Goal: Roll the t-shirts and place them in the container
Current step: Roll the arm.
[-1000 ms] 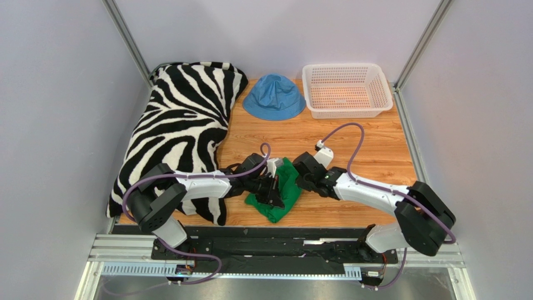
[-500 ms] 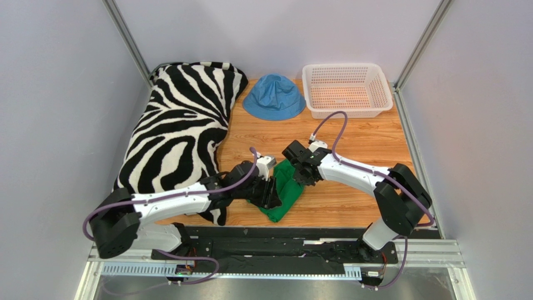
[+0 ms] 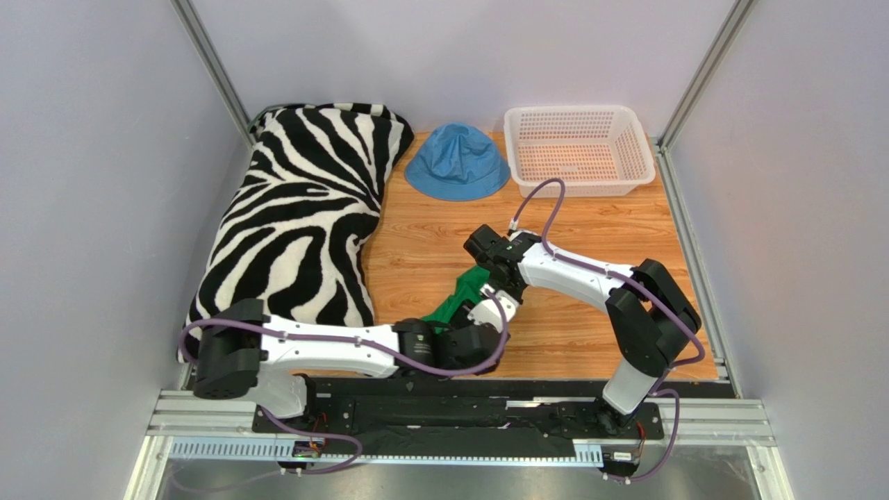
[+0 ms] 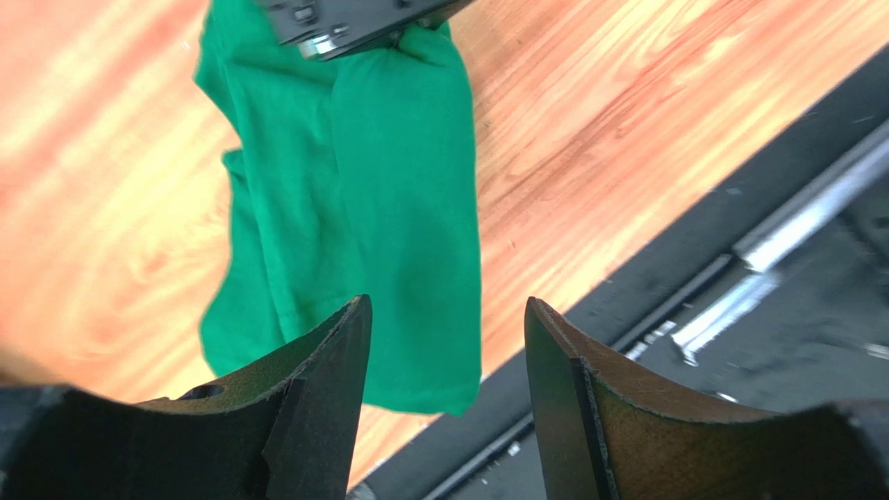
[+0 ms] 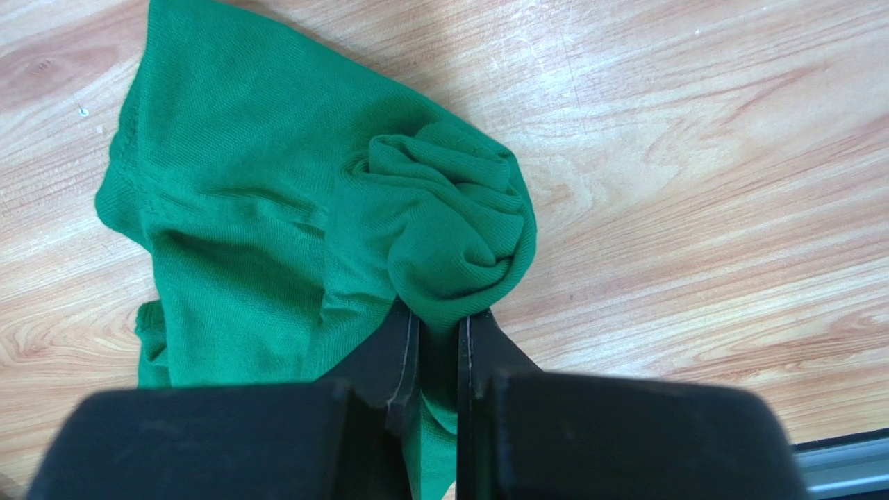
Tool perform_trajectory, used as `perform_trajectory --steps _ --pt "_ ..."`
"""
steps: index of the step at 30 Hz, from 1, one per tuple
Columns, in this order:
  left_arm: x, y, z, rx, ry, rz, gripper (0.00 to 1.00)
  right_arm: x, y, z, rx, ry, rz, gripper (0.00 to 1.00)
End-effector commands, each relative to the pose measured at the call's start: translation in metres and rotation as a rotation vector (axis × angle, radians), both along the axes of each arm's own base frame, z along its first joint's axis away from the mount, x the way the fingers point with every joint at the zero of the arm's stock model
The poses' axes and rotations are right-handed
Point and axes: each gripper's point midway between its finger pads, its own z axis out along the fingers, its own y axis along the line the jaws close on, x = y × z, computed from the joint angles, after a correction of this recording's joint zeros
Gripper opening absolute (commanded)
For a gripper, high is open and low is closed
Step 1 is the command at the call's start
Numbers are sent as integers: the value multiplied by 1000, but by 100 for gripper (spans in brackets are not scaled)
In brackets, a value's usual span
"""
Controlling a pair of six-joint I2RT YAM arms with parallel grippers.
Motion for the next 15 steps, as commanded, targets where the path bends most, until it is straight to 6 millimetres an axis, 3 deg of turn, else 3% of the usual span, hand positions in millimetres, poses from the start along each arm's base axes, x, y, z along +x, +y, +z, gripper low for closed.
perform_trajectory --steps 1,6,15 --pt "9 -1 6 195 -194 8 64 -16 -13 -12 -57 99 20 0" --pt "3 -17 -9 307 -268 -22 63 -16 -14 -15 -55 111 12 0" --pt "10 -15 -42 453 -325 12 63 -18 -16 -19 -58 120 8 0"
